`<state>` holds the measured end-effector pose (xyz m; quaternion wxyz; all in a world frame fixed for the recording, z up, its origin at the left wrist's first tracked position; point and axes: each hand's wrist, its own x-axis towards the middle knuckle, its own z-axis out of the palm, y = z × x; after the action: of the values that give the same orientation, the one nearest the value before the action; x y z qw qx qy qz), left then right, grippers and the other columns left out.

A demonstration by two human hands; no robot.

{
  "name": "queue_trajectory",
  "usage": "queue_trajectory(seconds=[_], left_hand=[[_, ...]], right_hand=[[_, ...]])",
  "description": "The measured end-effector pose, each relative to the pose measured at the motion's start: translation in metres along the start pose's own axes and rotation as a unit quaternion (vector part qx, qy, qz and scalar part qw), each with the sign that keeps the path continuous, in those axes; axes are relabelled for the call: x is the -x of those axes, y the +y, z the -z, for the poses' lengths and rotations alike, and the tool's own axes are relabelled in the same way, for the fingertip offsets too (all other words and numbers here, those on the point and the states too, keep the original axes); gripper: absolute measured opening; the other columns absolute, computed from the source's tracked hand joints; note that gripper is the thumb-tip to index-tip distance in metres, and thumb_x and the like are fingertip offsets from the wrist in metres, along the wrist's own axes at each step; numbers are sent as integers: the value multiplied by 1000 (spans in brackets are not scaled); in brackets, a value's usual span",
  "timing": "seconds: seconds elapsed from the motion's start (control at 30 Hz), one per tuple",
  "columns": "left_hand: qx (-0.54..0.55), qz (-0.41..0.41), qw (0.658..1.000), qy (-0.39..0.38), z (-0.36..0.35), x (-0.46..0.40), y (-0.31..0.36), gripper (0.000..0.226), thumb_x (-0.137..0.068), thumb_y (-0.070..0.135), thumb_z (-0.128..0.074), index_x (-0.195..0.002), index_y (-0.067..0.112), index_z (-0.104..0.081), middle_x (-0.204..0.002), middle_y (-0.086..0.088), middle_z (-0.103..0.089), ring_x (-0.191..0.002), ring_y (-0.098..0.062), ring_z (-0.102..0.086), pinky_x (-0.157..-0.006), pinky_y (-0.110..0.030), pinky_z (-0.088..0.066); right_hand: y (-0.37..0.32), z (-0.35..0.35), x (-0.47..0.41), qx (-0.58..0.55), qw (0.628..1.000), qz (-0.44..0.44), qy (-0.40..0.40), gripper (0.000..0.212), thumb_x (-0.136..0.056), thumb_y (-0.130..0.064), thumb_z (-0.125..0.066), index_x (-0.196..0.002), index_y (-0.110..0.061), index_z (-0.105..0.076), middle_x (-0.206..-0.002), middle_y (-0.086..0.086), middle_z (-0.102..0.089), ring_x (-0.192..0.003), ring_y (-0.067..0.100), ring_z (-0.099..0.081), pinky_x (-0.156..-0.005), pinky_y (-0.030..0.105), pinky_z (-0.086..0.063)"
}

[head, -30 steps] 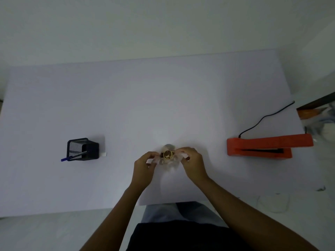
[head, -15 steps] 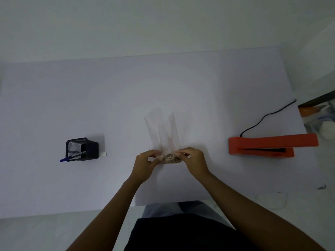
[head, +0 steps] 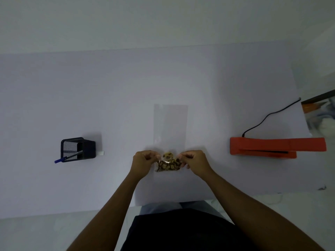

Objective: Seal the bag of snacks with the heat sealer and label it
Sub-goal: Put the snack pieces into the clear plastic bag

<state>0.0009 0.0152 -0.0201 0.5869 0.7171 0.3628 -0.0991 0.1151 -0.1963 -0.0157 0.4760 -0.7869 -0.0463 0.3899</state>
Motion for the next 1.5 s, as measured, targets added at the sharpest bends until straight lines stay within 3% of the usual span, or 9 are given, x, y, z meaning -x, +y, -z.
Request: queue_trajectory(seconds=[0.2, 0.4, 0.67, 0.77, 0.9, 1.03, 1.2, 1.33, 1.5], left_hand=[[-33, 30, 999, -2, -6, -5, 6, 3, -83, 21, -78, -82, 20, -81, -75, 5, -77, -74, -17, -72, -67, -32, -56], [-105, 63, 992, 42, -13, -3, 14, 13, -79, 37, -80, -74, 25, -80, -61, 11, -71, -53, 0, -59, -54, -17, -44], [-115, 135, 977, 119, -21, -2, 21, 20, -72, 33, -85, -74, 17, -72, -69, 7, -69, -66, -10, -65, -53, -21, -42], [-143, 111, 974, 138, -22, -6, 20, 32, -66, 27, -88, -79, 15, -62, -77, 5, -63, -68, -11, -58, -55, -23, -41], [-199, 18, 973, 115, -33, -5, 19, 18, -75, 4, -75, -72, 16, -63, -76, 4, -61, -71, -14, -60, -59, -24, -48], [-358, -96, 928, 50, -42, -1, 12, 23, -74, -8, -67, -85, 12, -72, -86, -4, -66, -80, -23, -61, -61, -28, -49], [-519, -164, 839, -35, -52, 19, 17, 42, -82, 24, -72, -122, 20, -59, -114, -12, -62, -100, -31, -60, -79, -37, -53], [-532, -145, 833, -37, -62, 25, 17, 57, -87, 57, -58, -134, 26, -50, -131, -14, -52, -116, -33, -51, -90, -42, -49], [-538, -135, 832, -10, -69, 24, 23, 67, -81, 69, -57, -133, 28, -49, -137, -14, -47, -116, -34, -48, -87, -44, -48]], right_hand=[[2, 0, -3, -15, 997, -69, -10, 10, -90, -16, -72, -90, -10, -81, -74, 0, -78, -60, 22, -73, -54, 27, -54], [-2, -4, -9, -47, 987, -152, 0, 23, -78, -25, -84, -77, -3, -77, -70, 17, -75, -60, 31, -74, -52, 30, -54], [-13, -4, -19, -46, 971, -235, -8, 25, -79, -16, -82, -84, 7, -73, -72, 21, -74, -55, 25, -72, -53, 33, -60], [-14, -3, -19, -27, 969, -247, -8, 25, -78, -15, -82, -82, 8, -73, -69, 19, -73, -52, 23, -71, -52, 32, -59], [-12, -4, -17, 23, 973, -232, 0, 30, -77, -24, -82, -77, 5, -75, -70, 18, -75, -48, 19, -68, -51, 31, -57], [-4, -5, -14, 33, 976, -216, 14, 40, -77, -34, -83, -72, 4, -74, -63, 14, -73, -47, 20, -66, -49, 31, -54], [0, -7, -12, 39, 984, -172, 31, 39, -84, -37, -77, -68, -1, -72, -61, 9, -73, -45, 20, -65, -45, 28, -53], [-4, -4, -13, -12, 989, -117, 86, 40, -92, -35, -68, -69, -3, -69, -63, 9, -72, -44, 17, -62, -47, 26, -49], [-20, -4, -23, -98, 990, -52, 92, 32, -97, -26, -62, -81, -1, -73, -73, 16, -74, -60, 25, -71, -57, 33, -55]])
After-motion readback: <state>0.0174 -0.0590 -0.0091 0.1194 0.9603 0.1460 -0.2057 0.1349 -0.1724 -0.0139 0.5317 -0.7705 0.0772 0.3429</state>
